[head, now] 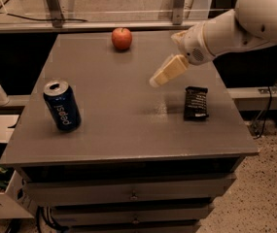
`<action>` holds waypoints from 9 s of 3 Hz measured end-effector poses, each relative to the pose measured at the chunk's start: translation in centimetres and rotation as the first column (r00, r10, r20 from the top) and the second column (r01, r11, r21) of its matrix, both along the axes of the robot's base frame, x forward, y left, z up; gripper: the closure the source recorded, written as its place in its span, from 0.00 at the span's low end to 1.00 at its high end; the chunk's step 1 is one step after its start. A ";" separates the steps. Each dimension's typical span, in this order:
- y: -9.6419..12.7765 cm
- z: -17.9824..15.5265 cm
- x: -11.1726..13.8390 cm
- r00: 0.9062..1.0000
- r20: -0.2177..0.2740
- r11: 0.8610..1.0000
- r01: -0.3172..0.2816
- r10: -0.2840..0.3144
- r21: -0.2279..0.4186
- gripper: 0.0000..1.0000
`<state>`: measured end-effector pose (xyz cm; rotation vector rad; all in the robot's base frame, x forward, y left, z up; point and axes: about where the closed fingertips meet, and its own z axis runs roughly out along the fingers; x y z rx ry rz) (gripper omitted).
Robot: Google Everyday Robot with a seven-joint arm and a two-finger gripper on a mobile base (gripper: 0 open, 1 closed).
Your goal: Move apple near pepsi can
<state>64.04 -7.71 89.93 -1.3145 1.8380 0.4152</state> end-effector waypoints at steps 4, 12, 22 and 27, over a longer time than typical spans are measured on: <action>9.1 -3.7 17.2 0.987 0.076 0.956 0.113 -0.138 0.272 0.00; 11.3 -1.5 18.6 0.988 0.043 0.907 0.116 -0.145 0.404 1.00; 20.8 -5.8 -11.7 0.753 -0.087 0.717 -0.575 0.652 0.393 0.82; 19.5 -4.3 -10.7 0.711 -0.031 0.671 -0.648 0.703 0.361 0.00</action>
Offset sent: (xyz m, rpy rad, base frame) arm 0.1710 0.0624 -0.0374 0.1780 -0.1201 -0.1006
